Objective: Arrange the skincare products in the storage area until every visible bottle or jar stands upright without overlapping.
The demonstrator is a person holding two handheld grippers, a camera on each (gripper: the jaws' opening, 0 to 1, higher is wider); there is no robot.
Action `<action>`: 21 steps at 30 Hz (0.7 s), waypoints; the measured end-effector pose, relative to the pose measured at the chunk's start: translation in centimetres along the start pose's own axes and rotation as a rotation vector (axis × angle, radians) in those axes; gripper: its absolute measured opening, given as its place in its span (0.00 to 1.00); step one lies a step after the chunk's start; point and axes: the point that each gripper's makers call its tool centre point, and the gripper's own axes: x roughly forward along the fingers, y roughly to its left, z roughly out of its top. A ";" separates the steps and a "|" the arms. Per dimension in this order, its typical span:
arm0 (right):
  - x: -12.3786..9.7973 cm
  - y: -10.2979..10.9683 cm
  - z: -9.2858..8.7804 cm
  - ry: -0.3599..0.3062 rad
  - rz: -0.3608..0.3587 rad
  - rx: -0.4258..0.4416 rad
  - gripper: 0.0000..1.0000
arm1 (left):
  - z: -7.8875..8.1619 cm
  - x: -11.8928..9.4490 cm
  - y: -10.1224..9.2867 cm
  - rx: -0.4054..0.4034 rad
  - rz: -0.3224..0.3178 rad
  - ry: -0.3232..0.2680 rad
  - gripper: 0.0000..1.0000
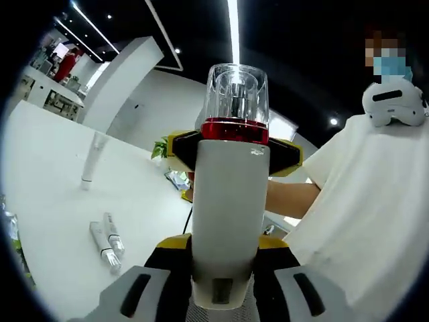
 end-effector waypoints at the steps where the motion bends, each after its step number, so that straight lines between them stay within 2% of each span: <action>1: 0.0 -0.1 0.0 -0.002 -0.003 0.000 0.27 | 0.5 -0.1 0.1 -0.002 0.000 -0.021 0.36; 3: 0.0 -0.2 0.0 -0.002 -0.010 -0.010 0.27 | 1.5 -0.2 0.1 -0.017 -0.006 -0.068 0.36; 4: 0.0 -0.2 0.1 -0.007 -0.010 -0.012 0.27 | 1.5 -0.3 0.2 -0.015 -0.001 -0.062 0.35; 6: -0.1 -0.2 0.2 -0.012 -0.010 -0.006 0.27 | 1.4 -0.2 0.0 0.038 -0.003 -0.044 0.34; 9: -0.4 -1.0 0.6 -0.041 -0.040 -0.018 0.28 | 2.3 -0.4 1.0 0.081 0.069 -0.081 0.33; 14: -0.2 -1.6 1.2 -0.065 -0.090 -0.024 0.29 | 2.7 -0.3 1.5 0.089 0.111 -0.101 0.31; 18: -0.1 -2.6 1.1 -0.041 -0.174 -0.057 0.29 | 2.9 -0.6 2.3 0.081 0.155 -0.131 0.31; 20: -0.3 -3.9 1.2 -0.046 -0.266 -0.056 0.30 | 3.0 -0.9 3.4 0.049 0.215 -0.153 0.31; 21: -0.4 -4.2 1.2 -0.052 -0.295 -0.062 0.31 | 3.0 -1.0 3.6 0.048 0.226 -0.160 0.31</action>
